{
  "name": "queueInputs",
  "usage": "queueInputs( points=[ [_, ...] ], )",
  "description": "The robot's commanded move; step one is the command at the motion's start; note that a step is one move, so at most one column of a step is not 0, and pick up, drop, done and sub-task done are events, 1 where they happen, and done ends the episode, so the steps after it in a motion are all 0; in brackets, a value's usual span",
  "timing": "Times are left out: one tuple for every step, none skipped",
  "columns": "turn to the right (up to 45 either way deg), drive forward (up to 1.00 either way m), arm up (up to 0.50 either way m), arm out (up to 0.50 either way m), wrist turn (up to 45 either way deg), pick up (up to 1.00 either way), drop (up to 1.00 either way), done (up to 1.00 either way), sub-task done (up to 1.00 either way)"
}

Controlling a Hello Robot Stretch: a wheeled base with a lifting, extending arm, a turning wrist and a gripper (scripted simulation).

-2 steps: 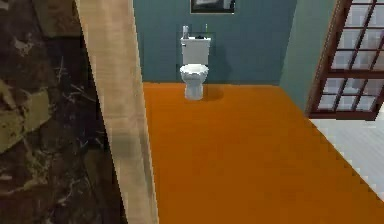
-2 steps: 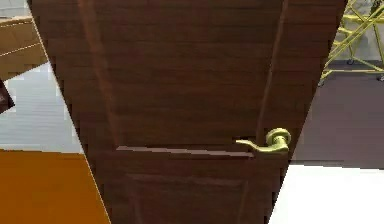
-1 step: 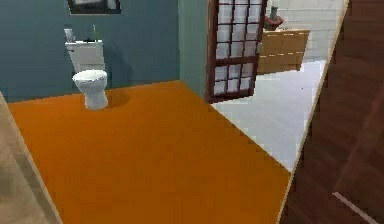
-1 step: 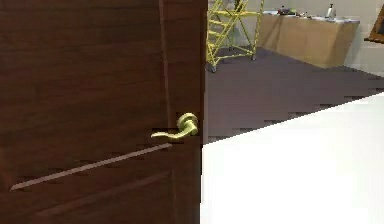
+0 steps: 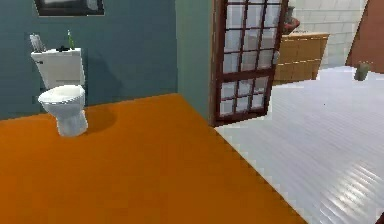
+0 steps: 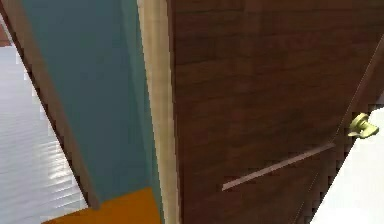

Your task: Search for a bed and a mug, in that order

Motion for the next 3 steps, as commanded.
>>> queueInputs(
  points=[
    [24.0,0.00,0.00,0.00,0.0,0.00,0.00,0.00,0.00],
    [0.0,0.30,0.00,0.00,0.0,0.00,0.00,0.00,0.00],
    [-3.0,0.00,0.00,0.00,0.0,0.00,0.00,0.00,0.00]
  ],
)
